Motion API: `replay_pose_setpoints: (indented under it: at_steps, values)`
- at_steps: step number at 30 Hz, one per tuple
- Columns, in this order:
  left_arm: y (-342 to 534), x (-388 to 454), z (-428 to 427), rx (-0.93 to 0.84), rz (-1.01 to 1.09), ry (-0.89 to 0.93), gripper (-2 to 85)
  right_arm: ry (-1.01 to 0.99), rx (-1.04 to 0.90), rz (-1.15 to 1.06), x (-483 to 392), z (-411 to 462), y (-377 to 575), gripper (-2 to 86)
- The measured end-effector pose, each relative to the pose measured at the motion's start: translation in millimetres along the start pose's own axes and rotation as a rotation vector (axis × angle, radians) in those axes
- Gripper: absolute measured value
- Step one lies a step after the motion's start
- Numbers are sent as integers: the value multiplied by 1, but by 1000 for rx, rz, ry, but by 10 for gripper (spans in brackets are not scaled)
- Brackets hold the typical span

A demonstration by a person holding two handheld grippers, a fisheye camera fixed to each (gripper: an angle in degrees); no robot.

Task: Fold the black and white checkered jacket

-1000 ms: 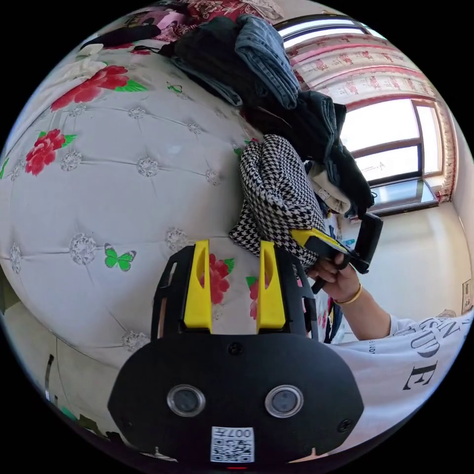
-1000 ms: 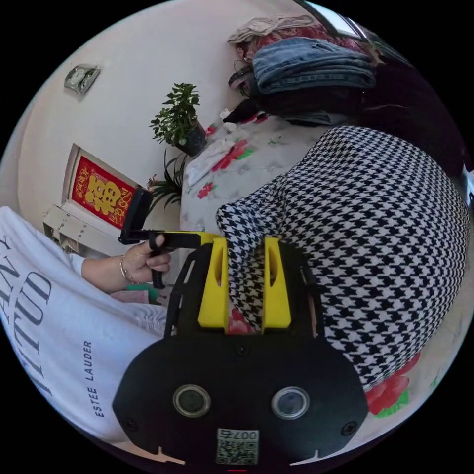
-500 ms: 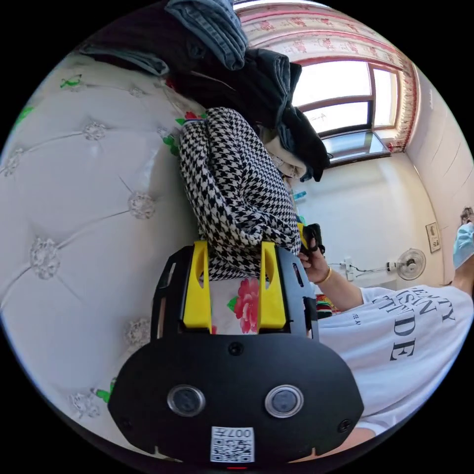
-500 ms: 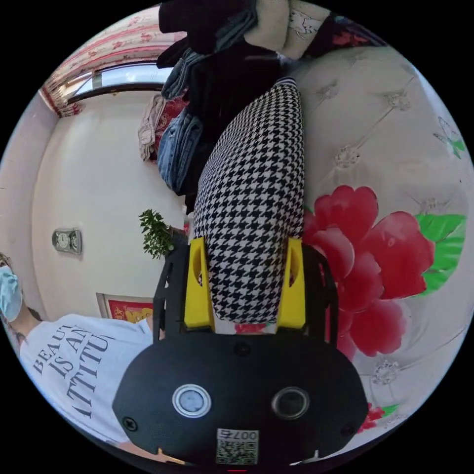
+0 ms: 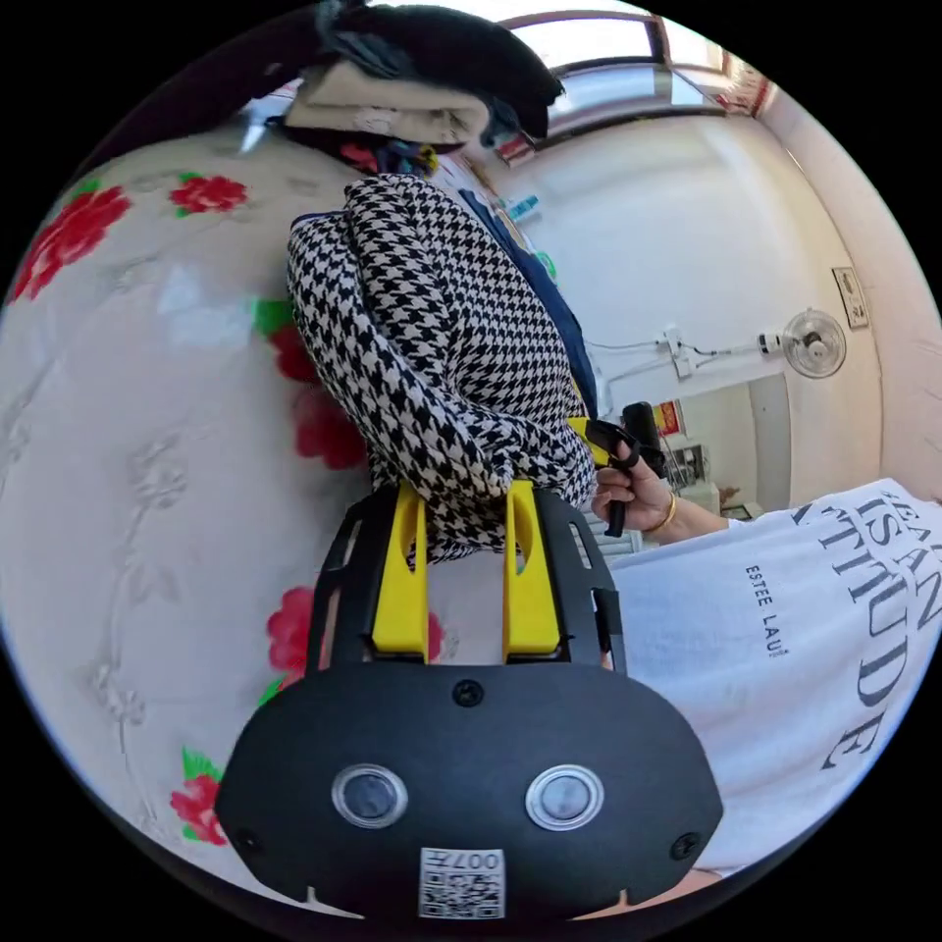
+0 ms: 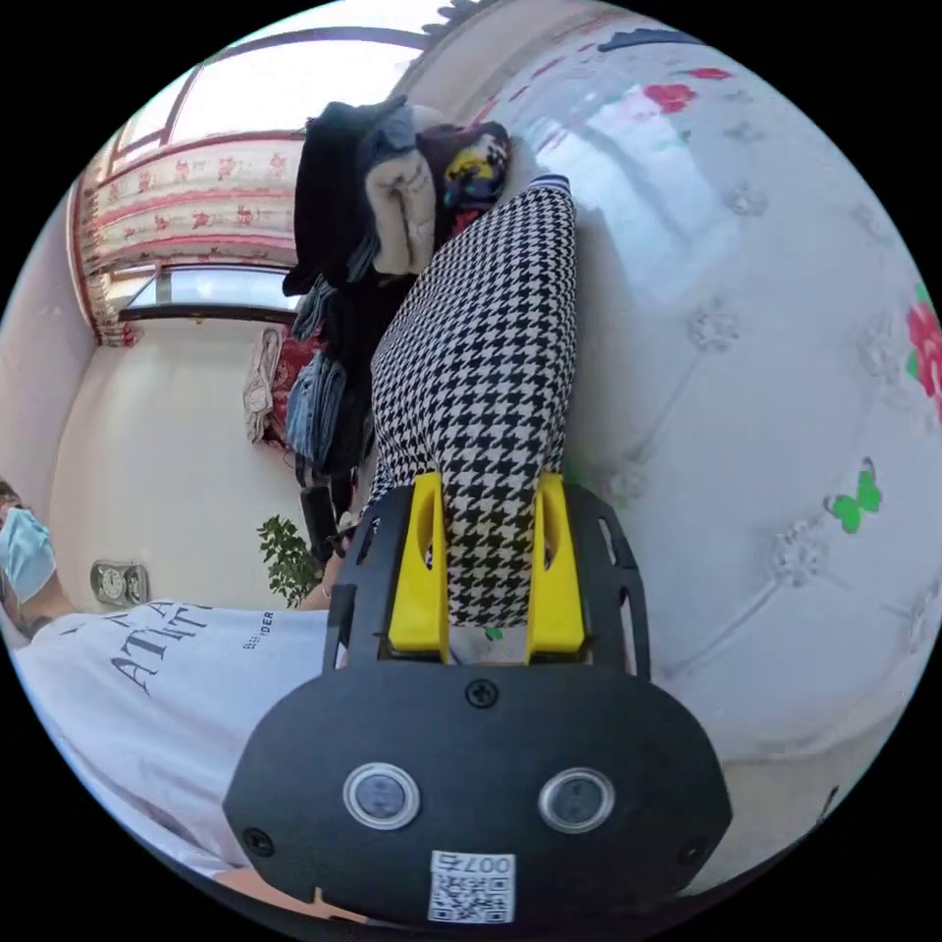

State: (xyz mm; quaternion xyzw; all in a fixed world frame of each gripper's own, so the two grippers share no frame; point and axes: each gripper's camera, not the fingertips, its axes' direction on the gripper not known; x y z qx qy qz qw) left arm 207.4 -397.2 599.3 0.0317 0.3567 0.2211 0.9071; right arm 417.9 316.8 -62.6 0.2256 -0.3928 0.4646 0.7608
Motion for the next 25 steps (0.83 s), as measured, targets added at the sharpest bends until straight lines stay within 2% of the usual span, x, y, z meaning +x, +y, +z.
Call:
replay_pose_setpoints:
  at_steps: [3,7,11,14,16,18,20,22,25]
  values:
    - [-49,25,67,-49,33,23,116,-18,178,133,27,-37,26,132]
    - [-126,49,126,-37,30,-66,114,-74,297,216,44,-39,8,131]
    - [-212,52,160,39,-13,-142,113,-96,347,175,47,-21,-90,127]
    - [-320,47,185,94,-7,-249,113,-78,437,129,40,4,-200,126]
    - [-394,52,194,138,10,-400,109,-73,452,83,33,21,-273,125]
    - [-423,62,200,161,24,-514,99,-81,402,19,27,25,-341,121]
    - [-427,74,212,173,61,-560,97,-35,386,-101,20,12,-361,115]
    - [-403,93,240,104,130,-641,102,60,372,-223,19,-10,-358,109]
    - [-342,114,280,-47,200,-766,93,387,387,-293,38,-58,-320,100]
